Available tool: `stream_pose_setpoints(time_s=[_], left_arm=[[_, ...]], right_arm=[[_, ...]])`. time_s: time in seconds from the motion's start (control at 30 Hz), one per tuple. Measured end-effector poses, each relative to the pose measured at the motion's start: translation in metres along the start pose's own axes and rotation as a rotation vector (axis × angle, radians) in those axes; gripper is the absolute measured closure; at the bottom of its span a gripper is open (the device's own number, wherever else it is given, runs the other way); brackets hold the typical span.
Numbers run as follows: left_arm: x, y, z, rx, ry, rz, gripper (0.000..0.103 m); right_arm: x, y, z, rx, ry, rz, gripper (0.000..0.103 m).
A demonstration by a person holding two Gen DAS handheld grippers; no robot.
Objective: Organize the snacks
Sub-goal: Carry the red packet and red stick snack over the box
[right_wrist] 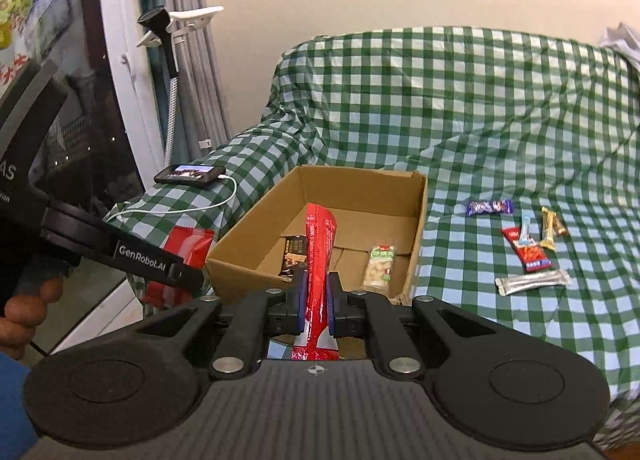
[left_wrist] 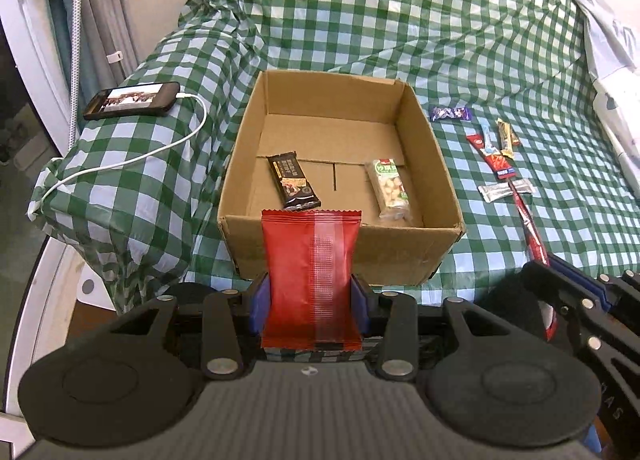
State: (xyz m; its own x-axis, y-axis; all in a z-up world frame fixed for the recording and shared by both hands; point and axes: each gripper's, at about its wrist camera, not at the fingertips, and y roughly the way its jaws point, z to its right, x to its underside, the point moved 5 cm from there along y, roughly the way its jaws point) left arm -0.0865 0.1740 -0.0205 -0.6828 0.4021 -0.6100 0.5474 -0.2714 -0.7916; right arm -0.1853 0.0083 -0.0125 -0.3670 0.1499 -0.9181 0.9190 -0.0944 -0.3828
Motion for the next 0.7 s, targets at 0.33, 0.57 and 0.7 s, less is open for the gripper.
stream_pose_setpoints(time_s=[0.33,0.57,0.7], left_arm=[[0.003,-0.002,-0.003,0.011,-0.009,0.014,0.057],[0.002,0.003,-0.007,0.014,-0.018,0.002,0.057],[0.001,0.009,-0.008,0.015,-0.023,-0.012,0.057]], right_arm=[[0.003,0.002,-0.007,0.019,-0.018,-0.029,0.093],[0.004,0.007,-0.010,0.019,-0.026,-0.040,0.093],[0.005,0.012,-0.010,0.017,-0.025,-0.053,0.093]])
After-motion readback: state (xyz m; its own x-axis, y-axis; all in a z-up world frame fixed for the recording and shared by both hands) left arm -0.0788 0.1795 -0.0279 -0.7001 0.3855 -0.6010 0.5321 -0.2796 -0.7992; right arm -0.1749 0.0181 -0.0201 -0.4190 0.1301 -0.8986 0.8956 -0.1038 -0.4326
